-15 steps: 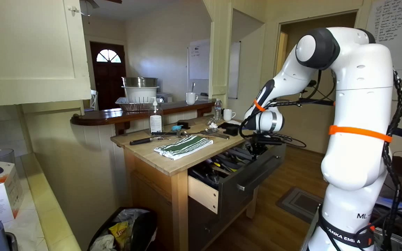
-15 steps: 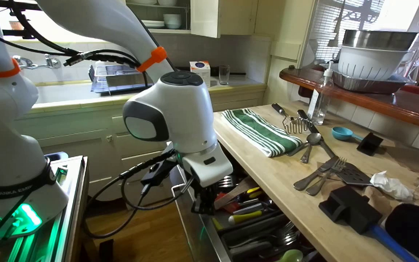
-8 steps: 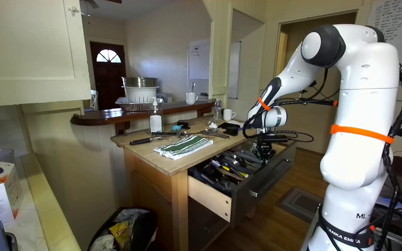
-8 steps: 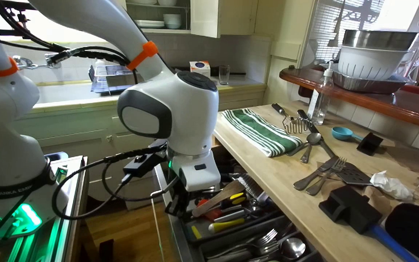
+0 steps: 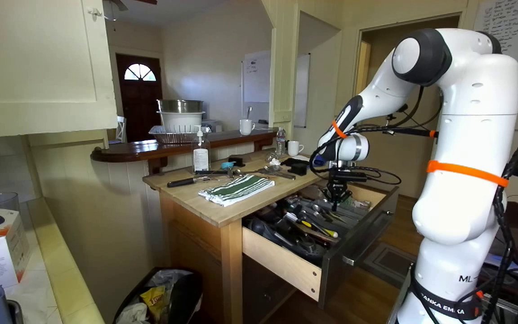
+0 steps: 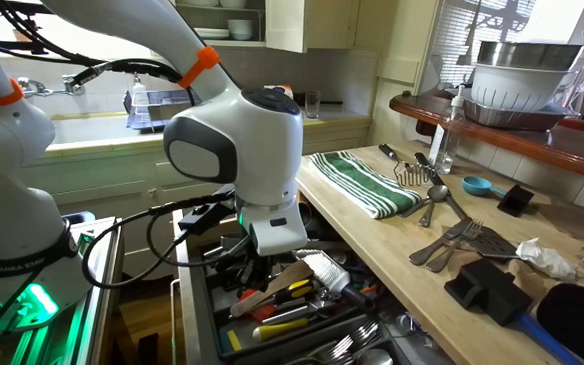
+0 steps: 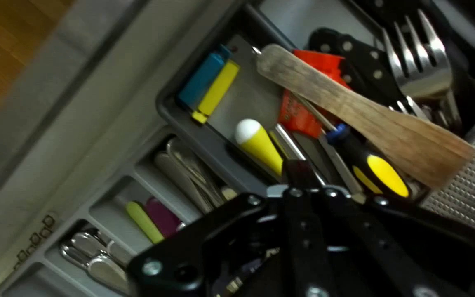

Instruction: Open the topmost drawer.

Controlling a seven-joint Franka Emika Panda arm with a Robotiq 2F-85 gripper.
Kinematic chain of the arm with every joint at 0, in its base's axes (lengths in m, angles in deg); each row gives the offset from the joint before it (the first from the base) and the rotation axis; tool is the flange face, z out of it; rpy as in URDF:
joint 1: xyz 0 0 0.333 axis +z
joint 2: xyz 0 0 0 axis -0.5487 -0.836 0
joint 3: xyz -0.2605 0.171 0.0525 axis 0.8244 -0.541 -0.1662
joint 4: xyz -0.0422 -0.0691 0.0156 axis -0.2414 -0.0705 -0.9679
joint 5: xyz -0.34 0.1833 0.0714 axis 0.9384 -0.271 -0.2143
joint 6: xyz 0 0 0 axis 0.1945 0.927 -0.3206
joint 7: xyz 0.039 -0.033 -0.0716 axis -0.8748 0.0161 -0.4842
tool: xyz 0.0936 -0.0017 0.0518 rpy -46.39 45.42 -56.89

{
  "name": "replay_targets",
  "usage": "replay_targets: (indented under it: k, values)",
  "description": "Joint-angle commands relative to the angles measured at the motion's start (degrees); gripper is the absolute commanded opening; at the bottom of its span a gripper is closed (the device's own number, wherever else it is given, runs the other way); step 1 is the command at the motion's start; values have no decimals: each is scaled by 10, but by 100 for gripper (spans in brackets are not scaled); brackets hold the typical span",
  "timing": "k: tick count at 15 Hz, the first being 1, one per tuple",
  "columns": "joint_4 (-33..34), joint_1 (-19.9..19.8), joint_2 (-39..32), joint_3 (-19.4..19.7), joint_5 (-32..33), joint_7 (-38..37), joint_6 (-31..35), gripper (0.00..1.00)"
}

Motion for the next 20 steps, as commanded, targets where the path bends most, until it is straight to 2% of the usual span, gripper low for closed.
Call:
replay_targets:
  k: [1, 2, 3, 12, 16, 17, 20]
  values:
    - [2, -6, 37, -11, -35, 7, 16, 27]
    - [6, -6, 46, -12, -33, 11, 20, 27]
    - [15, -6, 53, -12, -26, 17, 20, 32]
    - [86, -2, 127, -32, 100, 124, 21, 98]
    - [100, 4, 154, -28, 124, 217, 41, 100]
    - [105, 2, 139, -31, 109, 177, 25, 100]
    - [108, 4, 152, -30, 111, 209, 26, 100]
